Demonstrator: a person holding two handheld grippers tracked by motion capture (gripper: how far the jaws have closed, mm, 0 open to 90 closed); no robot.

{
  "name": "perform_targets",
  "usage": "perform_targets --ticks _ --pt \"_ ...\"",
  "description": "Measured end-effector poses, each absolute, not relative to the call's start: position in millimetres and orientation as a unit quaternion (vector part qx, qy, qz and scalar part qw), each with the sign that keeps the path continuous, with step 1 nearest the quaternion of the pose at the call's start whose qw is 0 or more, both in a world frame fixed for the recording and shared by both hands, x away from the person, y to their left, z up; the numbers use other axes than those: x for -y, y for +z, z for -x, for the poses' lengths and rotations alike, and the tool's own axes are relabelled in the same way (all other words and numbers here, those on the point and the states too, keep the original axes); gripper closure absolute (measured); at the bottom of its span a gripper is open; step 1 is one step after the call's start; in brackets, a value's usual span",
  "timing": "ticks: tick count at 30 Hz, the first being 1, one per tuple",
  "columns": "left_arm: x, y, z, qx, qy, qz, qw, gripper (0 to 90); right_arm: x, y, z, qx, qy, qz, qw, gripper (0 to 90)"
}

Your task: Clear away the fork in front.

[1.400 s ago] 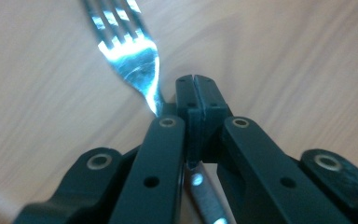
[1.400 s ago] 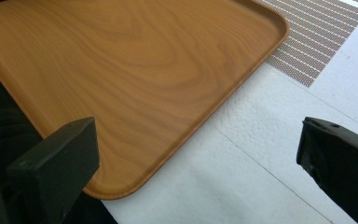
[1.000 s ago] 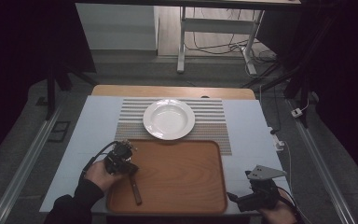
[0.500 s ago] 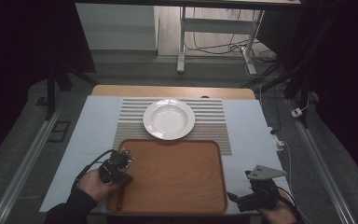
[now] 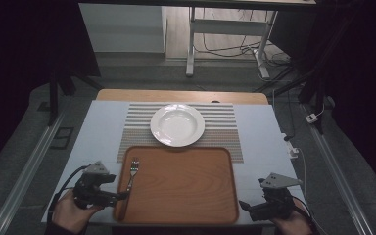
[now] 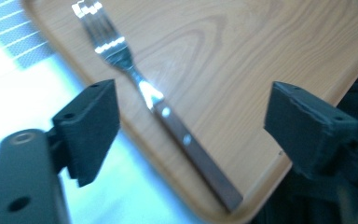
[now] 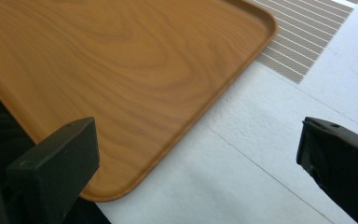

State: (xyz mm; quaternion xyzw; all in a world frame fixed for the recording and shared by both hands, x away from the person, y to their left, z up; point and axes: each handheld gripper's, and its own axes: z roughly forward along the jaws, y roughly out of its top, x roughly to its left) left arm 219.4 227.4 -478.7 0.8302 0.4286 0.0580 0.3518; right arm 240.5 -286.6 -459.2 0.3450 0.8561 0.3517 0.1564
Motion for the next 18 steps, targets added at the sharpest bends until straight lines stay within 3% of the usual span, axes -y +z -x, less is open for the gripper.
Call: perform_targets --ticks 4,18 --pt "-241.9 -477.2 -204.5 -0.433 0.089 -0.816 0.373 2.7 288.2 -458.9 -241.1 -0.851 0.353 -0.356 0.158 0.0" --pt "-257.9 -479.1 -201.3 -0.461 0.065 -0.799 0.38 0.0 288.1 -459.6 -241.5 -0.852 0.35 -0.355 0.159 0.0"
